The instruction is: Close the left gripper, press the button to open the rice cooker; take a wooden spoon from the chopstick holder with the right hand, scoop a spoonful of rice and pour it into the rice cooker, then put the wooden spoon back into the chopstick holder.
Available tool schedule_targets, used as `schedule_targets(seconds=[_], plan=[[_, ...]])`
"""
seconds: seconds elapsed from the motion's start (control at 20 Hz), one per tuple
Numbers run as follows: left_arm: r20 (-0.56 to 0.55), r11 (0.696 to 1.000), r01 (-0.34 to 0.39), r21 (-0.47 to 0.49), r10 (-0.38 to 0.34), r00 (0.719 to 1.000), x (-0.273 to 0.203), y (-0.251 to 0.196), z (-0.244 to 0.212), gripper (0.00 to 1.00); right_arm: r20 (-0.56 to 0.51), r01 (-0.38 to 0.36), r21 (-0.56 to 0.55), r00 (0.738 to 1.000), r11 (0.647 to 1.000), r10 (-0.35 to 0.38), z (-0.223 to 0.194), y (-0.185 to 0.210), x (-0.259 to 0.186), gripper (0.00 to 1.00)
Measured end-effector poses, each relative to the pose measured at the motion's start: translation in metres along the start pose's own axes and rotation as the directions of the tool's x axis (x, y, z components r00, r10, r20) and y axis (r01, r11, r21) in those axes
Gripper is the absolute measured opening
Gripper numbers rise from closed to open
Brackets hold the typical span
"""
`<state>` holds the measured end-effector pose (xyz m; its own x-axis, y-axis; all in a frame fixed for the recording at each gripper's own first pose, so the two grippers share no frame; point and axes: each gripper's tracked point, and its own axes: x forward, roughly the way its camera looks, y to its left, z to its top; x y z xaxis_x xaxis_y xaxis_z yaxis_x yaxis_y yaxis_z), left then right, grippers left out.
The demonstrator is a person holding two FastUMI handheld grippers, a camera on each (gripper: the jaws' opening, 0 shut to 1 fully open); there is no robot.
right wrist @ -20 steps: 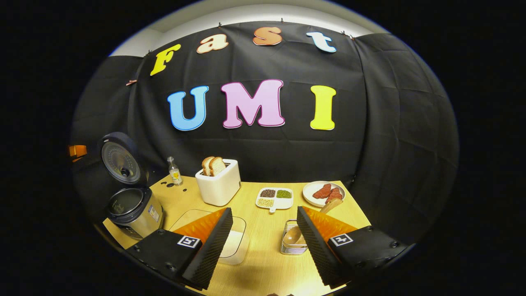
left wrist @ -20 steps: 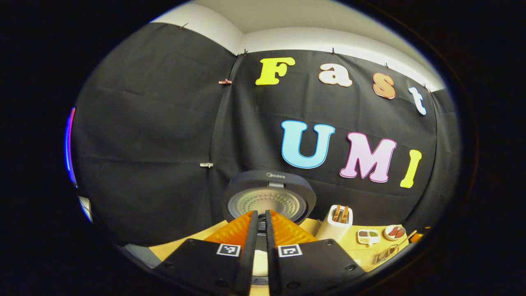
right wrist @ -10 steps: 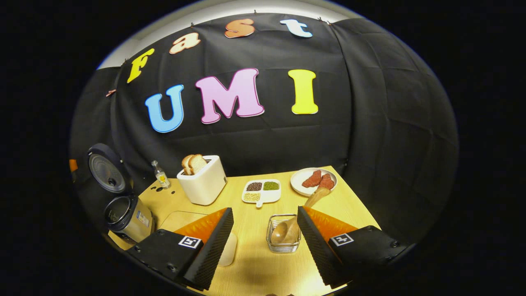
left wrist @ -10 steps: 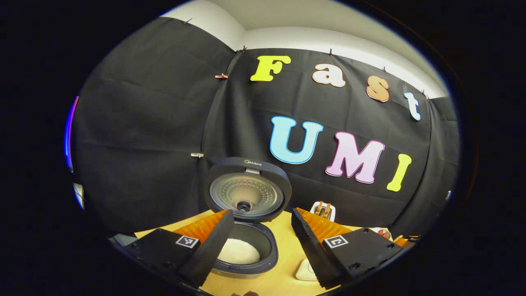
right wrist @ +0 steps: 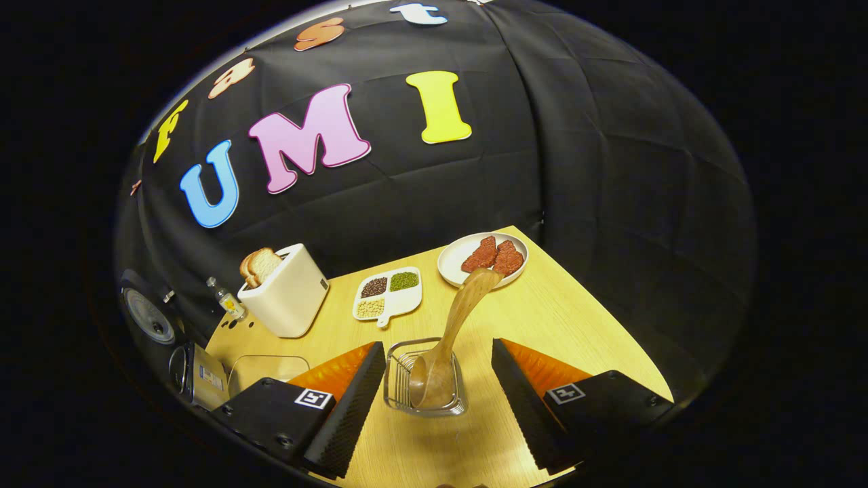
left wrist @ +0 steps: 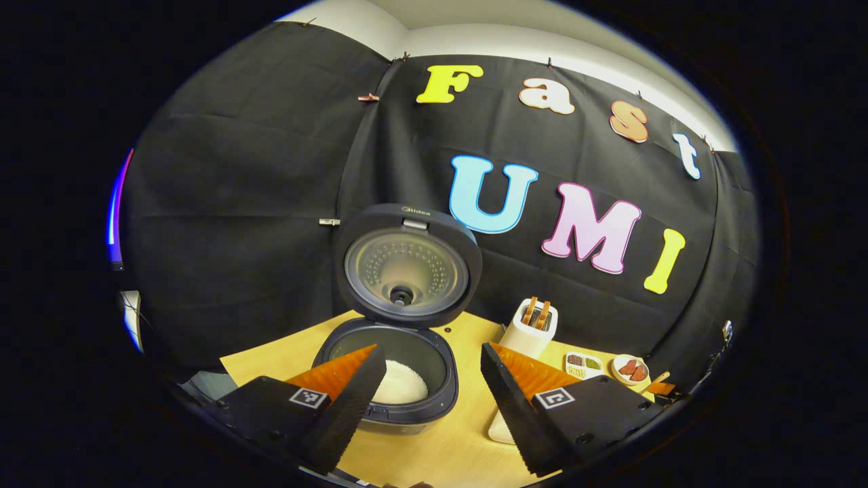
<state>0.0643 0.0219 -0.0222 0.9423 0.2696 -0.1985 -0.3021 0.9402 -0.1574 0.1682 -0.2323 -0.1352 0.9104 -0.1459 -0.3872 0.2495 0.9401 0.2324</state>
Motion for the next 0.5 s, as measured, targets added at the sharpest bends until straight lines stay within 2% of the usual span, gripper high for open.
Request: schedule_targets(seconds=[0.15, 0.4, 0.5], plan=[[-0.035, 1.0, -0.016, 0.005, 0.017, 0.999, -0.005, -0.002, -0.017, 0.95, -0.043, -0.001, 0.028, 0.999, 1.0, 0.002, -0.007, -0.003, 0.025, 0.98], [-0.09, 0.999, -0.046, 0.025, 0.048, 0.995, -0.017, -0.006, -0.047, 0.95, -0.044, -0.006, 0.076, 0.999, 0.997, 0.009, 0.0, -0.006, 0.066, 0.98], [-0.109, 0.998, -0.055, 0.027, 0.058, 0.992, -0.022, -0.011, -0.058, 0.95, -0.054, -0.009, 0.116, 0.998, 0.993, 0.015, 0.002, -0.006, 0.078, 0.95]])
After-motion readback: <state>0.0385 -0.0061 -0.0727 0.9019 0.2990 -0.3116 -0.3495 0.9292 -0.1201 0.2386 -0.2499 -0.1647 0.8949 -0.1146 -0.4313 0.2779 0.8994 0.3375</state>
